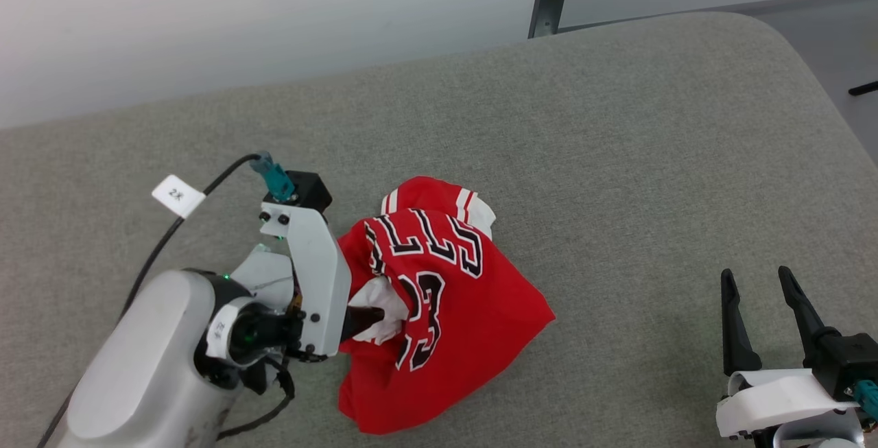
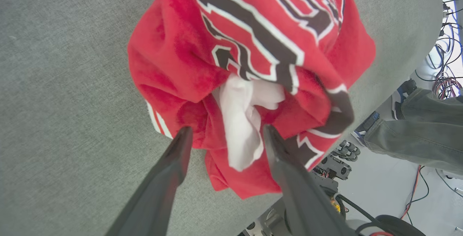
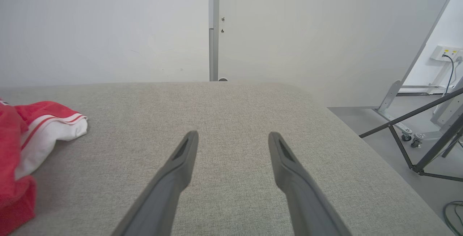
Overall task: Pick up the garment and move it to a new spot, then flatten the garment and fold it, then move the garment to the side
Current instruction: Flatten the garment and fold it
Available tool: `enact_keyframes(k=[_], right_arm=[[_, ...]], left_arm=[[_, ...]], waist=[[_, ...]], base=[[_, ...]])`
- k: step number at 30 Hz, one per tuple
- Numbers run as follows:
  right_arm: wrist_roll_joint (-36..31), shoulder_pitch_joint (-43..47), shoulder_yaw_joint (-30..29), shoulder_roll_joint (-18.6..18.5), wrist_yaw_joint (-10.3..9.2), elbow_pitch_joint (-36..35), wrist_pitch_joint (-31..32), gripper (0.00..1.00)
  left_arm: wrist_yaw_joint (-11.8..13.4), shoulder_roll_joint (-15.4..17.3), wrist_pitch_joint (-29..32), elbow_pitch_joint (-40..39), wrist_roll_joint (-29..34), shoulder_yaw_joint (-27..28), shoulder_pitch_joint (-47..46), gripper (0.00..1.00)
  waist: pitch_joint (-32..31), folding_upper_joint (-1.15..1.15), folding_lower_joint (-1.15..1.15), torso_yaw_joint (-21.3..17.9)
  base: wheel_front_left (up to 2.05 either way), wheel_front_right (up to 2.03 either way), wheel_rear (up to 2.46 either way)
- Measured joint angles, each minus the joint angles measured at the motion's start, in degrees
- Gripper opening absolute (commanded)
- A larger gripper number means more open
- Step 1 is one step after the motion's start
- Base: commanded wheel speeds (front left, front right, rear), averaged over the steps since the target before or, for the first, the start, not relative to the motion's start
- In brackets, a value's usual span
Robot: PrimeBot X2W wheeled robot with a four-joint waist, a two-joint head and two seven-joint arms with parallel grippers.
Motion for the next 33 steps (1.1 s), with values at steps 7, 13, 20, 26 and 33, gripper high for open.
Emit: enact_keyframes(k=[7, 13, 20, 26, 33], right_arm=[[0.1, -0.2, 0.0, 0.0, 0.00, 0.0, 0.0, 1.00], [0.1, -0.3, -0.4, 0.0, 0.00, -0.1, 0.0, 1.00], [0.0, -0.3, -0.7, 0.0, 0.00, 0.0, 0.0, 1.00], [-0.2, -0.2, -0.8, 0.0, 0.00, 0.2, 0.0, 1.00], [-0.5, 0.0, -0.7, 0.0, 0.00, 0.4, 0.0, 1.00]], left_arm=[[-0.4, -0.9, -0.2, 1.8, -0.2, -0.3, -1.1, 0.00], [-0.4, -0.5, 0.5, 2.3, -0.1, -0.9, -1.3, 0.00], [-0.4, 1.4, 1.7, 1.5, 0.4, -1.0, -2.1, 0.00], [-0.2, 5.8, 3.1, -0.9, 1.7, 0.3, -2.8, 0.00], [-0.7, 14.5, 3.2, -3.2, 5.1, 2.8, -3.0, 0.00]], waist=[[0.6, 0.00, 0.00, 0.0], [0.7, 0.00, 0.00, 0.5], [0.5, 0.00, 0.00, 1.5], [-0.4, 0.00, 0.00, 2.4], [-1.4, 0.00, 0.00, 3.3]], base=[[0.00, 0.00, 0.00], [0.00, 0.00, 0.00], [0.00, 0.00, 0.00], [0.00, 0.00, 0.00], [0.00, 0.00, 0.00]])
